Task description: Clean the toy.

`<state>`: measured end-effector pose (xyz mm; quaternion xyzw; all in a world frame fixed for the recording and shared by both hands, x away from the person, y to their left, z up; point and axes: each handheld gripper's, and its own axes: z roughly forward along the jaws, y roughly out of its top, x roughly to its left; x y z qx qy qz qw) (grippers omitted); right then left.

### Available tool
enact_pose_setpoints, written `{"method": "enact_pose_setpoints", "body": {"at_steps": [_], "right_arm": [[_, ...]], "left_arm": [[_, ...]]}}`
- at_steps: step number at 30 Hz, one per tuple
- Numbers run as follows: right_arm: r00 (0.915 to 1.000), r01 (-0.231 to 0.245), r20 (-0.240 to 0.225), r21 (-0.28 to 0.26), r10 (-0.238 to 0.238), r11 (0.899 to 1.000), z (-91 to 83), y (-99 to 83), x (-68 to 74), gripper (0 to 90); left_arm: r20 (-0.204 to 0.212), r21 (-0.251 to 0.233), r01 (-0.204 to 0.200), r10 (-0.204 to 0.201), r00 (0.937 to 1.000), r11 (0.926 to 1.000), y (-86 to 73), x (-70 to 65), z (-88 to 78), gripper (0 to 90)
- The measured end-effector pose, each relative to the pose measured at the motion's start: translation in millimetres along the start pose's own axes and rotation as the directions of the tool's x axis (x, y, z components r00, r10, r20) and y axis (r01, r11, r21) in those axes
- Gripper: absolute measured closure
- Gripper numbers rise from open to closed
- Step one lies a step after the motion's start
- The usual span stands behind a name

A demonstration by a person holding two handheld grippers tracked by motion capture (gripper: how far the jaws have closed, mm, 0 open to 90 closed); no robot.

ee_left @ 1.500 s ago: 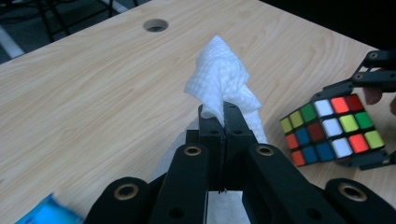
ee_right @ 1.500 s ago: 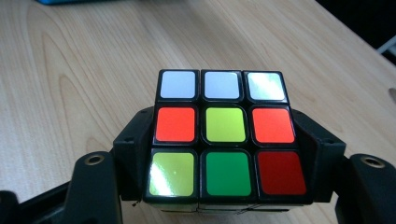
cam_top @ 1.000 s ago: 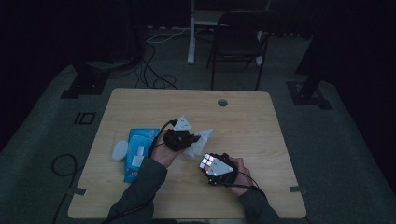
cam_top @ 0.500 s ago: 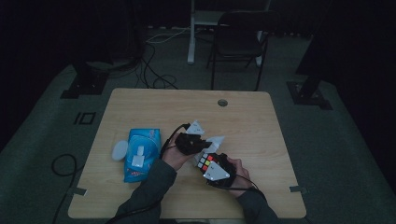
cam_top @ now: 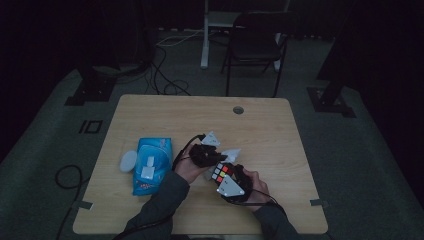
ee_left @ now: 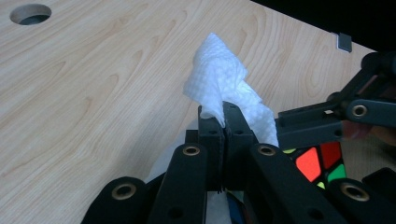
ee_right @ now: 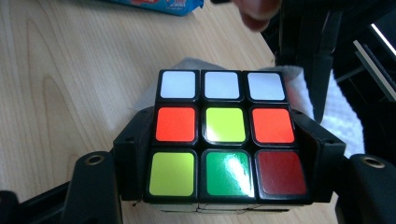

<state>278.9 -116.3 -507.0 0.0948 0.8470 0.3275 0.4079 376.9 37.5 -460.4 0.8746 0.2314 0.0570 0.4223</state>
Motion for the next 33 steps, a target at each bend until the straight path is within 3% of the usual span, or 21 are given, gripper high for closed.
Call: {"method": "enact_pose_setpoints", "body": {"at_steps": [8, 17, 24, 33], "right_arm": [[0.9997, 0.023, -0.011, -0.013, -0.024, 1.0, -0.8, 2.4, 4.0, 33.8], [0.9996, 0.026, -0.005, -0.023, -0.026, 0.999, -1.8, 3.5, 4.8, 33.8], [0.9971, 0.074, 0.019, -0.012, -0.074, 0.997, -0.8, 4.0, 10.2, 33.8], [0.9909, 0.125, 0.05, -0.005, -0.125, 0.992, -0.7, 6.2, 16.9, 33.8]], "left_arm": [[0.057, 0.026, 0.014, -0.015, 0.9982, 0.9996, -4.4, 8.3, 8.6, 89.5], [0.071, 0.033, 0.003, -0.005, 0.9975, 0.9995, -2.1, 9.9, 7.6, 89.5], [0.088, 0.039, 0.005, -0.008, 0.9961, 0.9992, -1.6, 12.5, 6.2, 89.4], [0.144, 0.053, -0.002, -0.006, 0.9896, 0.9986, 3.1, 14.6, 8.3, 89.4]]}}
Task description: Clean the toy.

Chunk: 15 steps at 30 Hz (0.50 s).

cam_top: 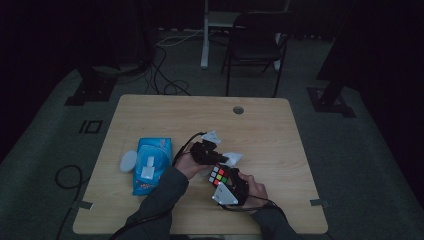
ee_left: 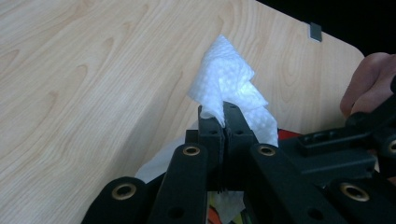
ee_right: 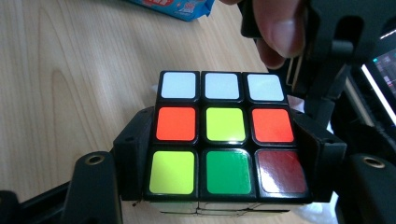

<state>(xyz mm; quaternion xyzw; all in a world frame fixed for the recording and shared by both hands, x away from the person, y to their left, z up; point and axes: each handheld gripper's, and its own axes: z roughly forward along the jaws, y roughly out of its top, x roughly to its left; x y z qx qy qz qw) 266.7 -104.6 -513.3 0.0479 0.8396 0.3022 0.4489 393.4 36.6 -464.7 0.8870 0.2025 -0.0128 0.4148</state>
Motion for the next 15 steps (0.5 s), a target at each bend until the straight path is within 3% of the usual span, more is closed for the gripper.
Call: {"method": "enact_pose_setpoints", "body": {"at_steps": [5, 9, 15], "right_arm": [[0.9965, 0.075, 0.036, 0.023, -0.076, 0.997, 0.8, 0.8, 5.0, 33.8], [0.9953, 0.087, 0.041, 0.023, -0.088, 0.996, 1.4, 1.1, 6.7, 33.8], [0.9952, 0.087, 0.044, 0.023, -0.088, 0.996, 1.2, 0.3, 6.0, 33.8]], "left_arm": [[0.011, 0.015, 0.0, 0.0, 0.9999, 0.9999, 2.0, 1.9, 2.3, 89.4], [0.015, 0.044, -0.009, 0.008, 0.9998, 0.999, 5.1, 3.0, 6.9, 89.5], [0.063, 0.045, -0.031, 0.028, 0.9976, 0.9985, 10.4, -1.2, 10.9, 89.5]]}}
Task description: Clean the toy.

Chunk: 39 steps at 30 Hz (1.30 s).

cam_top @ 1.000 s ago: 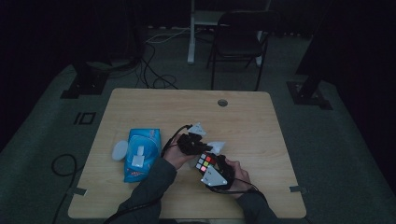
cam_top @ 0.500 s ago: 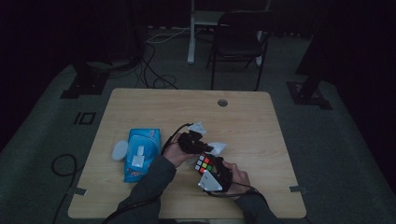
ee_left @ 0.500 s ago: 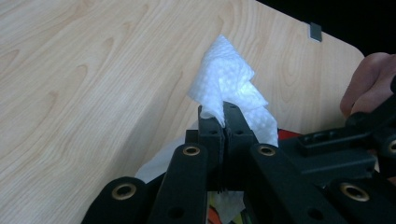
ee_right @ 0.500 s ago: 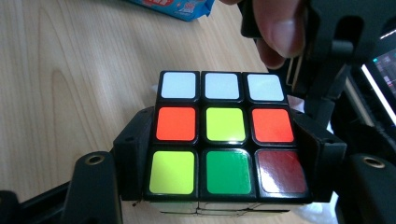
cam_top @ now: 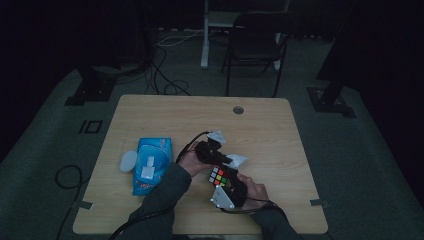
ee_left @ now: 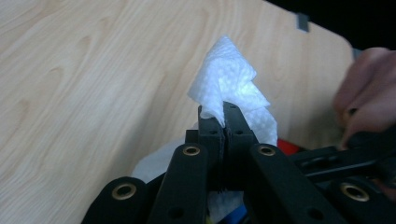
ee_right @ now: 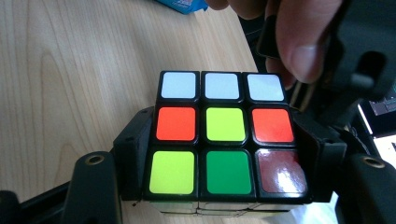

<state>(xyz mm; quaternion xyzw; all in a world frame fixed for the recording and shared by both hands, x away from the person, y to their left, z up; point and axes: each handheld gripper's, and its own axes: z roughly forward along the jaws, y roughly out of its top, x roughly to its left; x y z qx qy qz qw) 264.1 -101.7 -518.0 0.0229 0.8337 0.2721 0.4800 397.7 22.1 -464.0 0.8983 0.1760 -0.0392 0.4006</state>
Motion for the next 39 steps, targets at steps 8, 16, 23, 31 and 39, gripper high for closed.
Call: {"method": "enact_pose_setpoints", "body": {"at_steps": [8, 16, 23, 31, 39], "right_arm": [[1.0, 0.001, 0.001, -0.003, -0.001, 1.0, -0.4, 0.1, 0.4, 33.8], [1.0, 0.007, -0.002, -0.003, -0.007, 1.0, -0.2, -0.2, -0.1, 33.8], [1.0, -0.002, -0.003, -0.001, 0.002, 1.0, 0.2, -1.6, -0.8, 33.8], [1.0, -0.001, 0.005, -0.004, 0.001, 1.0, -0.2, -2.1, -1.2, 33.8], [0.9997, -0.023, -0.002, -0.002, 0.023, 1.0, -0.6, -3.2, -3.1, 33.9]], "left_arm": [[0.019, 0.001, -0.005, 0.005, 0.9998, 1.0, -0.7, 1.2, 0.8, 89.4], [-0.025, 0.005, 0.034, -0.034, 0.9991, 0.9994, -7.6, 12.2, -3.1, 89.4], [0.004, 0.007, 0.014, -0.014, 0.9999, 0.9999, -2.9, 6.1, -3.7, 89.4], [0.041, -0.008, -0.012, 0.013, 0.9991, 0.9999, 2.5, 0.2, -7.2, 89.5], [-0.002, -0.02, 0.024, -0.024, 0.9997, 0.9995, -6.6, 8.4, -9.5, 89.5]]}}
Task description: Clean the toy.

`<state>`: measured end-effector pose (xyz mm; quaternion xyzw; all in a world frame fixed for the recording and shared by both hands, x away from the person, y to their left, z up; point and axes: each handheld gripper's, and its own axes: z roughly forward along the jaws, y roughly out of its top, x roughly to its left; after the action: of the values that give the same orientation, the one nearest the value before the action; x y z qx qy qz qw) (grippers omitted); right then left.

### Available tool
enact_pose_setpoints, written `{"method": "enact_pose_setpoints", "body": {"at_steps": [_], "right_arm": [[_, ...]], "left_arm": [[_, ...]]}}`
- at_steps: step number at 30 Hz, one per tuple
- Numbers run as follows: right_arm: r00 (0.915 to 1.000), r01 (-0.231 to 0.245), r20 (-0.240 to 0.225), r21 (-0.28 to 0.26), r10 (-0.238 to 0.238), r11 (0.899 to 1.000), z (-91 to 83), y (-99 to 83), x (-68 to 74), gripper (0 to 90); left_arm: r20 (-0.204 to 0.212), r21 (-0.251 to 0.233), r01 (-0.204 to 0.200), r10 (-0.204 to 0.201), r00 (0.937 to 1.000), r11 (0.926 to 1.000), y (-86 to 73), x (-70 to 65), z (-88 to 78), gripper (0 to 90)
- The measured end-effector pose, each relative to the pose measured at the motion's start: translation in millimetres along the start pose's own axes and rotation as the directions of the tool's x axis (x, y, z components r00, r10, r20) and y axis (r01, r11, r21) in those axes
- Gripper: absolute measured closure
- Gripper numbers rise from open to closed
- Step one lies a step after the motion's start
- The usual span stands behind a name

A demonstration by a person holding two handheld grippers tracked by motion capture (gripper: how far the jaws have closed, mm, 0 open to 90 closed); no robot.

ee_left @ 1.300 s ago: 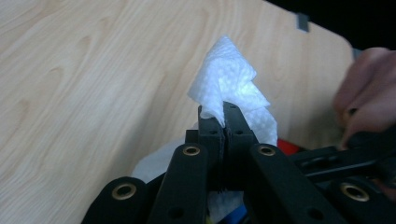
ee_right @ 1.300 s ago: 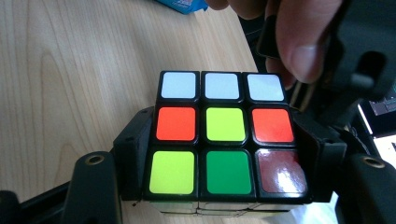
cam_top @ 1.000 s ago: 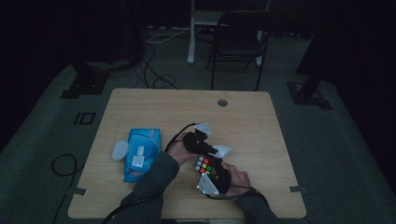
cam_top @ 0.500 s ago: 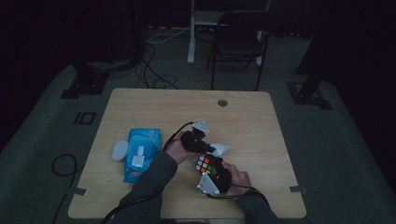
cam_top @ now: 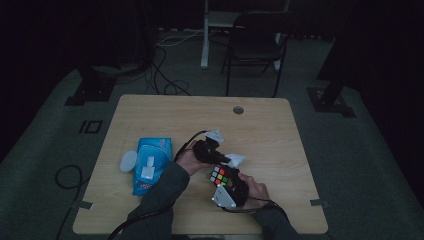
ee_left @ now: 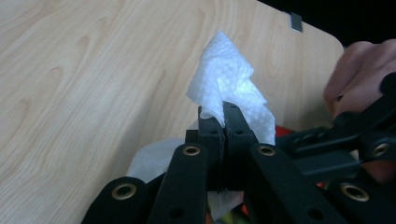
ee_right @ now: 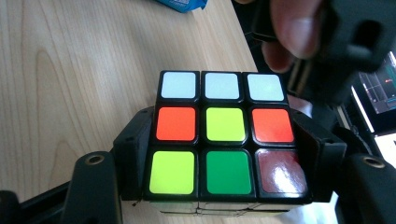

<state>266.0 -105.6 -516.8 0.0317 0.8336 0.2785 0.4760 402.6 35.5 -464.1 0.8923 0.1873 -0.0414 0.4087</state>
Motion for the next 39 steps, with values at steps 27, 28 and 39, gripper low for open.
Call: {"method": "enact_pose_setpoints", "body": {"at_steps": [27, 28, 39], "right_arm": [[0.9202, -0.374, -0.146, -0.054, 0.363, 0.926, -0.9, -20.4, -34.2, 33.8], [0.9163, -0.383, -0.149, -0.054, 0.372, 0.922, -1.1, -21.0, -35.0, 33.8], [0.876, -0.461, -0.182, -0.044, 0.447, 0.886, -0.5, -28.0, -42.9, 33.8]], "left_arm": [[-0.053, -0.189, 0.047, -0.058, 0.9969, 0.9809, -31.0, -13.3, -26.6, 88.9], [-0.053, -0.191, 0.048, -0.059, 0.9969, 0.9805, -31.7, -14.0, -26.8, 88.9], [-0.059, -0.24, 0.028, -0.044, 0.9973, 0.9704, -39.2, -26.8, -31.9, 89.1]]}}
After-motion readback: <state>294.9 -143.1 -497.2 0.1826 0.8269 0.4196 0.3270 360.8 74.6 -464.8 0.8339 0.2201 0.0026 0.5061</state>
